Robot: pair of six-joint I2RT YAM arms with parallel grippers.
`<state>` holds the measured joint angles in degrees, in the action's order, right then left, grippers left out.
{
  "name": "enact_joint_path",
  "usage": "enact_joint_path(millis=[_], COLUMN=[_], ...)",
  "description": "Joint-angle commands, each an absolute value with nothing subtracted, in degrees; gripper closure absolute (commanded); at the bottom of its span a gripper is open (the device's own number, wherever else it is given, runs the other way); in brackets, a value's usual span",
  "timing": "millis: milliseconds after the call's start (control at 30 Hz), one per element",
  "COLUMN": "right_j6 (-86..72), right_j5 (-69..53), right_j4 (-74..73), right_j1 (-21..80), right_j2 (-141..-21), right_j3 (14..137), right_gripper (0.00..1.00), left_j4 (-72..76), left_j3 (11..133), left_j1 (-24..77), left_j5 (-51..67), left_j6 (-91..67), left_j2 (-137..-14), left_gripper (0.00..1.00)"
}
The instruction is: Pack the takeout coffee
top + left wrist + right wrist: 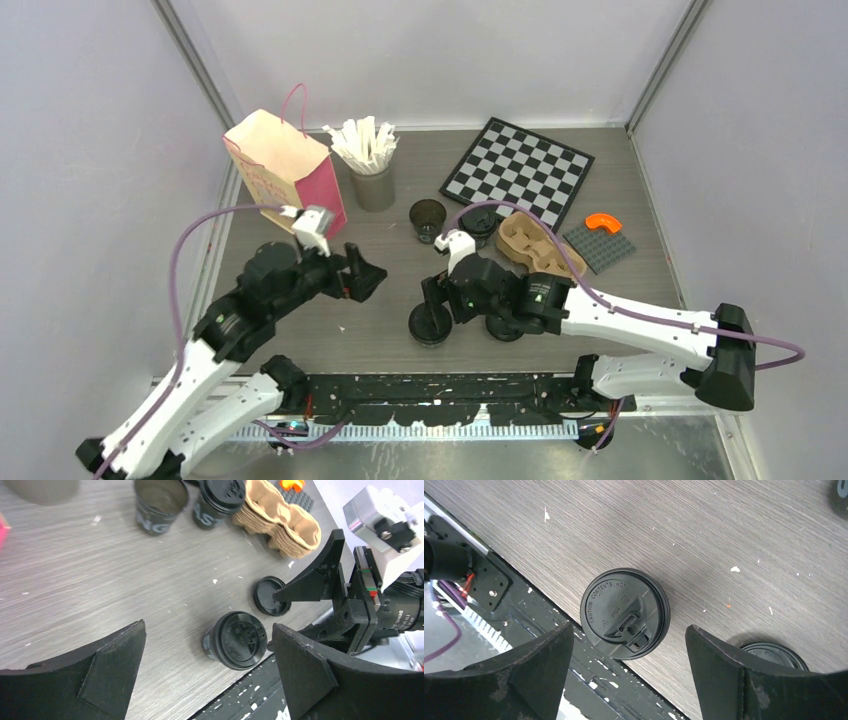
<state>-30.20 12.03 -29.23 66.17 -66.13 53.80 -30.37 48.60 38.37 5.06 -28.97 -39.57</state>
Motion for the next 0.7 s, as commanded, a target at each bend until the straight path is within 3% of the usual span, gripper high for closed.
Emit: enact_joint_path(millis=[0,267,667], right_j6=[-23.3,-20.1,-19.5], right_j5=[14.0,16.6,17.9], right_j4=[-24.7,-25.3,-25.3], right_j1=[68.0,70.7,71.3], right_j2=[-67.8,-75.4,-78.4], right_j3=[56.3,60.1,59.4], right_gripper=[0.12,0.1,0.09], left_j4=[-38.6,-40.9,-40.7], left_j3=[46.6,41.0,40.1], left_j1=[38.6,38.6,38.6], left_j5=[-5.8,-6.1,-6.6], left_j6=[-25.8,-23.7,-24.3], left_j2=[-30.4,-17.8,-14.8], left_gripper=[0.0,0.0,0.0])
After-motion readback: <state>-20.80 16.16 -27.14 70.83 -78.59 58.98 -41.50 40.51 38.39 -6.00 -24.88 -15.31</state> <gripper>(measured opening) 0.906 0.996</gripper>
